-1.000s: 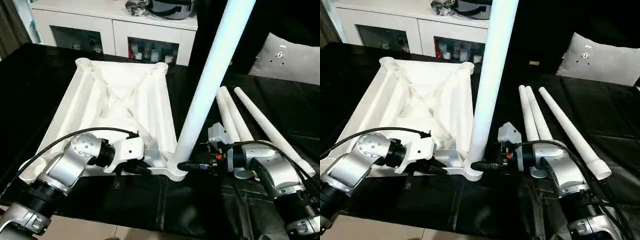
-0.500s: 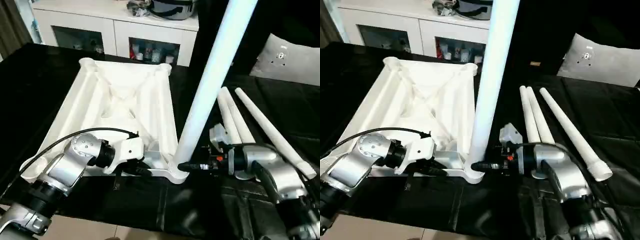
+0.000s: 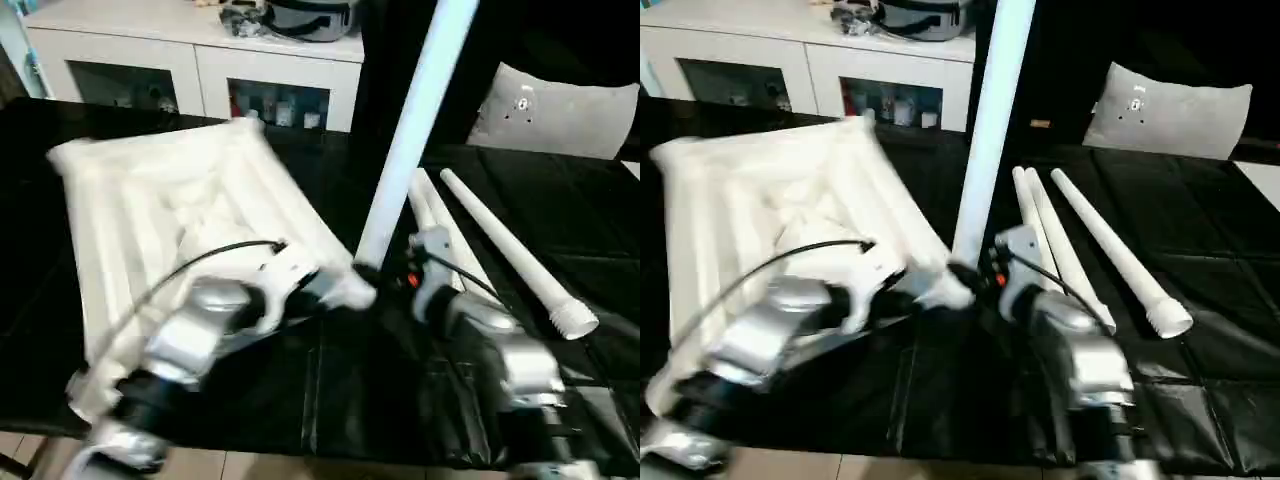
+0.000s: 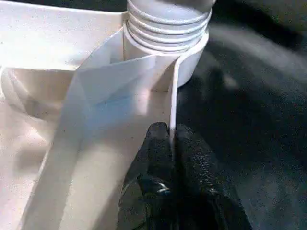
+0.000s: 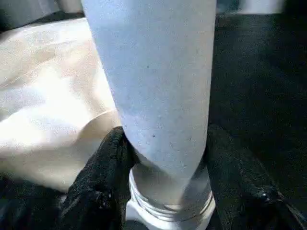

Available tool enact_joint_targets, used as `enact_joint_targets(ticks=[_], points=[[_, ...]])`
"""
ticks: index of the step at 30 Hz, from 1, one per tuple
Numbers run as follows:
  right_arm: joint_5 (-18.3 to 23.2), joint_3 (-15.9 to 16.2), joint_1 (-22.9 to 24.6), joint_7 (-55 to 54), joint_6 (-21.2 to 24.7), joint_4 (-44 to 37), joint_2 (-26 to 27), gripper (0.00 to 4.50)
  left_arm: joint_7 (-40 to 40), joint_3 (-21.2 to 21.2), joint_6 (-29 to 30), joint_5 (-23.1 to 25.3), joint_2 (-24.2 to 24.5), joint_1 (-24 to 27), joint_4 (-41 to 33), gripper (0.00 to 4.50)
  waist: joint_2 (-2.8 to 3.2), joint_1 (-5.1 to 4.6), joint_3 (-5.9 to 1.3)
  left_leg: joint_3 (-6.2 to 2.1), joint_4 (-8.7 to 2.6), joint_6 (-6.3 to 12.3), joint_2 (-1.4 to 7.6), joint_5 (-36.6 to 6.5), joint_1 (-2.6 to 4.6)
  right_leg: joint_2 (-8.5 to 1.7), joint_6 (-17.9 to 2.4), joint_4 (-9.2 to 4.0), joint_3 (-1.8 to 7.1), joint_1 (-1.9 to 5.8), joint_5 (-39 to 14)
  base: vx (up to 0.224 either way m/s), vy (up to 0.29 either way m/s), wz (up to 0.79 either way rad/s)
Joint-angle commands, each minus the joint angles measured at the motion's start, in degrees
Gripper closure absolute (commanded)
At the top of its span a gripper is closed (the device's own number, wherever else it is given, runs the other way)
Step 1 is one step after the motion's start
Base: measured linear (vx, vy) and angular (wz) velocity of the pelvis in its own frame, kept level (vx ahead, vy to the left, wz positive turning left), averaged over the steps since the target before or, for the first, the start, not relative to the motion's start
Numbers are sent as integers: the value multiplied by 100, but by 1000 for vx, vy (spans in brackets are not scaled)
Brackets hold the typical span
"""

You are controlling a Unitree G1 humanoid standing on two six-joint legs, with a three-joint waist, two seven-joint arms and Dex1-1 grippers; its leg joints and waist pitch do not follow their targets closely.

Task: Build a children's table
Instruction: Rotate leg to tighten

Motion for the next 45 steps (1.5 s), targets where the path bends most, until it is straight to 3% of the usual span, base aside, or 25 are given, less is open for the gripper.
enact_joint_targets(ticks=[1,4,6,7,9,11,16,19,22,27,30,31,36,39,41,45], points=[[164,502,94,61,54,280,423,222,502,144,-180,-71,-431,-504,-237,450,33,45,-357,-67,-396,79,168,-972,-7,-432,-624,-552,282,253,-2159,0,0,0],[154,398,104,84,-160,260,463,185,446,62,-220,-9,-444,-533,-289,450,44,64,-387,-56,-392,240,179,-642,-38,-411,-849,-439,302,303,-1185,0,0,0],[145,371,109,84,-180,236,440,178,404,14,-261,28,-386,-529,-311,450,47,78,-397,-48,-385,349,172,-426,-59,-423,-961,-404,306,337,-828,0,0,0],[116,345,132,155,-254,177,331,152,292,-62,-332,60,-234,-498,-338,450,55,92,-404,-48,-386,382,177,-298,-63,-423,-1030,-376,309,355,-630,0,0,0],[97,335,155,216,-314,122,234,141,212,-112,-394,70,-113,-469,-357,450,54,103,-397,-45,-387,427,178,-292,-63,-419,-1081,-366,308,360,-521,0,0,0],[114,326,180,336,-445,76,105,123,92,-154,-502,61,26,-434,-365,450,74,97,-385,-39,-391,424,188,-393,-50,-421,-1120,-382,307,353,-589,0,0,0],[186,286,273,947,-694,-115,-443,79,-454,-318,-942,81,531,-250,-347,450,79,125,-353,-43,-411,291,193,-813,-31,-428,-918,-467,308,340,-1345,0,0,0],[247,302,320,1393,-724,-216,-749,52,-674,-396,-1072,75,760,-163,-314,450,97,153,-352,-50,-412,284,204,-778,-19,-430,-966,-446,311,333,-1252,0,0,0],[431,264,446,2216,-687,-414,-1438,20,-916,-459,-1144,71,1083,-95,-182,450,90,186,-341,-36,-406,340,213,-836,2,-421,-979,-445,315,323,-1249,0,0,0],[692,107,659,2521,-358,-734,-1854,3,-644,-369,-939,124,1000,-219,38,450,39,210,-338,-35,-405,338,201,-851,-21,-420,-918,-468,298,332,-1502,0,0,0],[761,-36,756,2345,-221,-842,-1862,3,-432,-223,-861,19,725,-290,133,450,37,220,-340,-35,-394,332,191,-841,-24,-430,-847,-496,293,320,-1720,0,0,0],[780,-48,802,2309,-191,-891,-1882,0,-478,-200,-821,-78,667,-293,96,406,37,222,-336,-33,-390,327,185,-810,-31,-430,-833,-508,291,323,-1752,0,0,0],[746,149,1110,2269,-101,-1241,-1885,0,-549,-126,-792,-343,502,-239,-251,375,22,235,-358,-40,-385,406,190,-693,-50,-428,-857,-480,288,326,-1518,0,0,0],[607,332,1141,2093,-103,-1291,-1737,0,-558,32,-630,-439,634,-169,-564,375,74,235,-344,-53,-398,378,206,-738,-59,-435,-949,-472,276,319,-1496,0,0,0],[542,418,1131,1992,-70,-1301,-1659,0,-520,157,-485,-473,723,-125,-738,375,61,200,-321,-47,-404,314,192,-910,-55,-429,-844,-521,271,304,-1890,0,0,0],[379,751,1069,1756,-24,-1303,-1406,0,-310,584,136,-227,1346,85,-1335,375,81,120,-304,-78,-426,196,179,-1079,-70,-412,-634,-533,257,301,-2309,0,0,0]])
